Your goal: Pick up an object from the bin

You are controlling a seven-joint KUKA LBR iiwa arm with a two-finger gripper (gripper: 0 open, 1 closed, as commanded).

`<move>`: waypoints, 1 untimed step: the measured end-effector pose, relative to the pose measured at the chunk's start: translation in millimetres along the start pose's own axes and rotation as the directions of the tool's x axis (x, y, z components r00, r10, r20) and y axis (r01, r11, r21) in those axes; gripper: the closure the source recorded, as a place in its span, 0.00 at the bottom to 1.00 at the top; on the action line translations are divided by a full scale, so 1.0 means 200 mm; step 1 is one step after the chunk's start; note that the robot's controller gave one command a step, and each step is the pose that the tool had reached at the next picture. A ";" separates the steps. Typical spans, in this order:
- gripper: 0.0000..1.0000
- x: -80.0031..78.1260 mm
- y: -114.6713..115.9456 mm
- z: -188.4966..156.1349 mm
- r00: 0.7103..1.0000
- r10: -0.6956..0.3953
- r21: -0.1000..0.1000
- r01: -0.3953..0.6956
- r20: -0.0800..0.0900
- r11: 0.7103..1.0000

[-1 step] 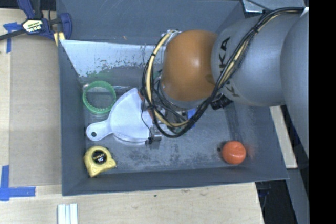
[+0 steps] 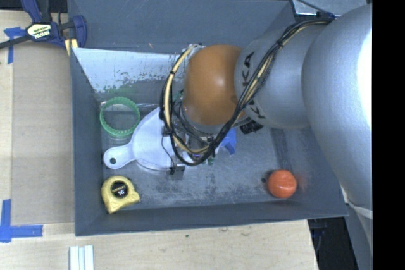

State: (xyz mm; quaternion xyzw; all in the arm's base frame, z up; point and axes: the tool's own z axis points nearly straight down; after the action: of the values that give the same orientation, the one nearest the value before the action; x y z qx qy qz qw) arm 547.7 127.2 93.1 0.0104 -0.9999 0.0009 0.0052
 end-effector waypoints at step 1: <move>0.00 0.01 0.06 0.11 0.972 0.234 0.001 -0.234 -0.002 0.972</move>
Offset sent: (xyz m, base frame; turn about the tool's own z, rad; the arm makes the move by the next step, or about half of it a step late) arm -0.0032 0.0112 -0.0231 0.2392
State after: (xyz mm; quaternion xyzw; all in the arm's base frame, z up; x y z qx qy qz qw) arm 544.8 138.7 70.1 -0.1077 -0.9942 0.0017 0.0061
